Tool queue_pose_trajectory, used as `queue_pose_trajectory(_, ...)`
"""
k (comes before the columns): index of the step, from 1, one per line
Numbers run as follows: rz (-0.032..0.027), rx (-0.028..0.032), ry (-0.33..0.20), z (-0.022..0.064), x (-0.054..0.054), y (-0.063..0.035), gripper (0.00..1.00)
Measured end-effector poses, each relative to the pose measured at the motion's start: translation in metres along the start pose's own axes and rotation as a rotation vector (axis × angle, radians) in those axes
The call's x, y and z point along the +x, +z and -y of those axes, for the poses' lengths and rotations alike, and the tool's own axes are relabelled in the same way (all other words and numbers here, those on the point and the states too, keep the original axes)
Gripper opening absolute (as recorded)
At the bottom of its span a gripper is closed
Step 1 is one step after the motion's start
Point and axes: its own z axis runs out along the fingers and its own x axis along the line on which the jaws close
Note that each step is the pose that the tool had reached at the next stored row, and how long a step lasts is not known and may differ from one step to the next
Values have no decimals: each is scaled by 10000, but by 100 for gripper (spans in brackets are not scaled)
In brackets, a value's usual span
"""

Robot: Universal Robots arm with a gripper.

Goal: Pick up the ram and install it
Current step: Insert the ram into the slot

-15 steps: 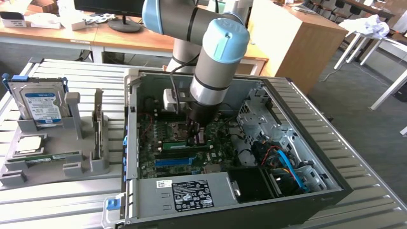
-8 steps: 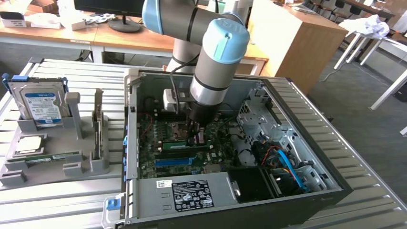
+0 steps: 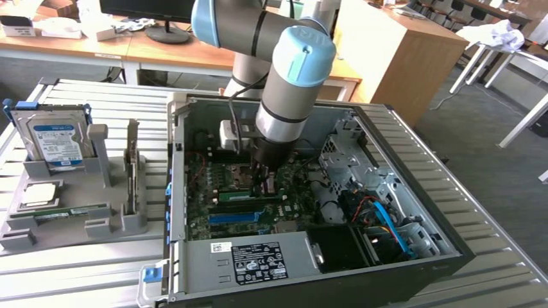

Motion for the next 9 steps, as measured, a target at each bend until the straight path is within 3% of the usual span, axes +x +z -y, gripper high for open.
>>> queue_pose_trajectory(9, 14, -3, 0, 0, 0, 9, 12)
